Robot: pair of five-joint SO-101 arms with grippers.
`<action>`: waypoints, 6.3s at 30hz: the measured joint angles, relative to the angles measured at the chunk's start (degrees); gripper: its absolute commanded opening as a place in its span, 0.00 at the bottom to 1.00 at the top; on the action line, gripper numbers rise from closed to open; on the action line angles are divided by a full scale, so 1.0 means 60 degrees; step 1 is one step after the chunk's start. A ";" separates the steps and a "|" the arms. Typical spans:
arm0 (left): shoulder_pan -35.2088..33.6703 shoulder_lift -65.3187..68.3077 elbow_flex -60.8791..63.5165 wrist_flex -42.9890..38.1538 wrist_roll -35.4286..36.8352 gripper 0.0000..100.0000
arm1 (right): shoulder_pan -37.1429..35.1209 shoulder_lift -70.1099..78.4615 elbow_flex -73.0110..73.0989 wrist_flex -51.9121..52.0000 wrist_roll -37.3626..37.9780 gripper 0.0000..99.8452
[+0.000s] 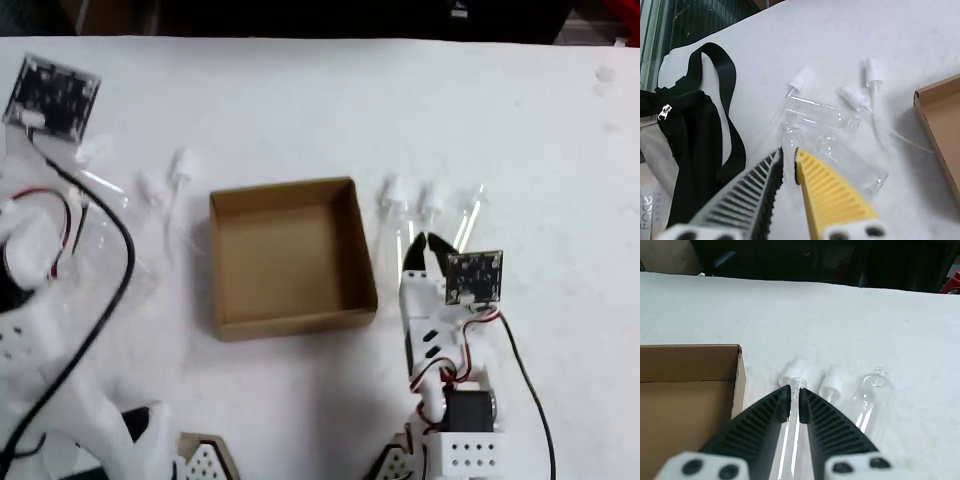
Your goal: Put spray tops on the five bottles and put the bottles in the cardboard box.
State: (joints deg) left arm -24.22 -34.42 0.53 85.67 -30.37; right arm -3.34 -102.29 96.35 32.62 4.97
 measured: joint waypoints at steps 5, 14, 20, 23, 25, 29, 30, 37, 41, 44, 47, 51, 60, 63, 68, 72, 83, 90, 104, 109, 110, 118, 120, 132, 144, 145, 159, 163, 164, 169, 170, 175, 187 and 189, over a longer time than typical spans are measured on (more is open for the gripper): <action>0.0000 0.1289 -0.1436 0.0352 0.0205 0.05 | 0.0000 0.0000 0.0000 0.0000 0.0000 0.02; 0.0015 0.4044 -0.2945 0.0982 0.0762 0.05 | 0.0000 0.0000 0.0000 0.0000 0.0000 0.02; 0.0000 0.5216 -0.3282 0.0982 0.2022 0.05 | 0.0000 0.0000 0.0000 0.0000 0.0000 0.02; 0.0000 0.5875 -0.3282 0.0982 0.2696 0.05 | 0.0000 0.0000 0.0000 0.0000 0.0000 0.02; 0.0000 0.6330 -0.3282 0.0982 0.3223 0.05 | 0.0000 0.0000 0.0000 0.0000 0.0000 0.02; 0.0000 0.7194 -0.3282 0.0952 0.3707 0.05 | 0.0000 0.0000 0.0000 0.0000 0.0000 0.02; 0.0000 0.7385 -0.3282 0.0850 0.3751 0.05 | 0.0000 0.0000 0.0000 0.0000 0.0000 0.02; -0.1128 0.8586 -0.3282 0.0015 0.4425 0.05 | 0.0000 0.0000 0.0000 0.0000 0.0000 0.02; -0.1377 0.9187 -0.3282 -0.0132 0.4513 0.06 | -0.0147 0.0000 0.0000 0.0000 0.0000 0.02; -0.1363 0.9700 -0.3282 -0.0176 0.4542 0.11 | -0.0542 0.0000 0.0000 0.0205 0.0000 0.02; -0.1363 1.0198 -0.3282 -0.0410 0.4908 0.15 | -0.0630 0.0000 0.0000 0.0249 0.0000 0.02; -0.1363 1.0462 -0.3282 -0.0894 0.5333 0.15 | -0.0645 0.0000 0.0000 0.0249 0.0000 0.02; -0.1363 1.0579 -0.3282 -0.1055 0.5509 0.15 | -0.0659 0.0000 0.0000 0.0249 0.0000 0.02; -0.1363 1.0593 -0.3282 -0.1128 0.5553 0.15 | -0.0659 0.0000 0.0000 0.0249 0.0000 0.02; -0.1377 1.1341 -0.3282 -0.1333 0.5905 0.15 | -0.0659 0.0000 0.0000 0.0249 0.0000 0.02; -0.1348 1.1751 -0.3282 -0.1465 0.6051 0.15 | -0.0659 0.0000 0.0000 0.0249 0.0000 0.02; -0.1363 1.1795 -0.3282 -0.1553 0.6491 0.08 | -0.0659 0.0000 0.0000 0.0249 0.0000 0.02; -0.1348 1.1795 -0.3282 -0.1553 0.6813 0.08 | -0.0659 0.0000 0.0000 0.0249 0.0000 0.02; -0.1158 1.0755 -0.5626 0.0923 0.7399 0.08 | -0.0659 0.0000 0.0000 0.0249 0.0000 0.02; -0.1128 0.9788 -0.6784 0.2007 0.7399 0.08 | -0.0659 0.0000 0.0000 0.0249 0.0000 0.02; -0.1128 0.9612 -0.6960 0.2154 0.7399 0.08 | -0.0659 0.0000 0.0000 0.0249 0.0000 0.02; -0.0923 0.8059 -0.7311 0.2476 0.7399 0.08 | -0.0659 0.0000 0.0000 0.0249 0.0000 0.02; -0.0718 0.7619 -0.7311 0.2491 0.7399 0.08 | -0.0659 0.0000 0.0000 0.0249 0.0000 0.02; 0.0689 0.4791 -0.7326 0.2623 0.7399 0.07 | -0.0659 0.0000 0.0000 0.0249 0.0000 0.02; 0.2505 0.1245 -0.4234 0.2418 0.7399 0.07 | -0.0659 0.0000 0.0000 0.0249 0.0000 0.02; 0.2696 0.0879 -0.3839 0.2212 0.7399 0.07 | -0.0659 0.0000 0.0000 0.0249 0.0000 0.02; 0.4029 -0.3853 0.3106 -0.2960 0.7341 0.08 | -0.0659 0.0000 0.0000 0.0249 0.0000 0.02; 0.4396 -0.4806 0.5099 -0.4557 0.6593 0.08 | -0.0659 0.0000 0.0000 0.0249 0.0000 0.02; 0.4484 -0.5040 0.5553 -0.4967 0.6432 0.08 | -0.0659 0.0000 0.0000 0.0249 0.0000 0.02; 0.4630 -0.6242 0.7604 -0.6681 0.6212 0.08 | -0.0659 0.0000 0.0000 0.0249 0.0000 0.02; 0.4659 -0.6491 0.7941 -0.6960 0.6212 0.08 | -0.0659 0.0000 0.0000 0.0249 0.0000 0.02; 0.4982 -0.7531 0.9553 -0.8088 0.6212 0.08 | -0.0659 0.0000 0.0000 0.0249 0.0000 0.02; 0.5963 -0.8088 1.0930 -1.0945 0.5289 0.08 | -0.0659 0.0000 0.0000 0.0249 0.0000 0.02; 0.5978 -0.8073 1.0930 -1.1150 0.5216 0.08 | -0.0659 0.0000 0.0000 0.0249 0.0000 0.02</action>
State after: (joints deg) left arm 11.65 -82.86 66.11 18.77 0.92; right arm -7.30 -102.29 96.35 34.11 4.97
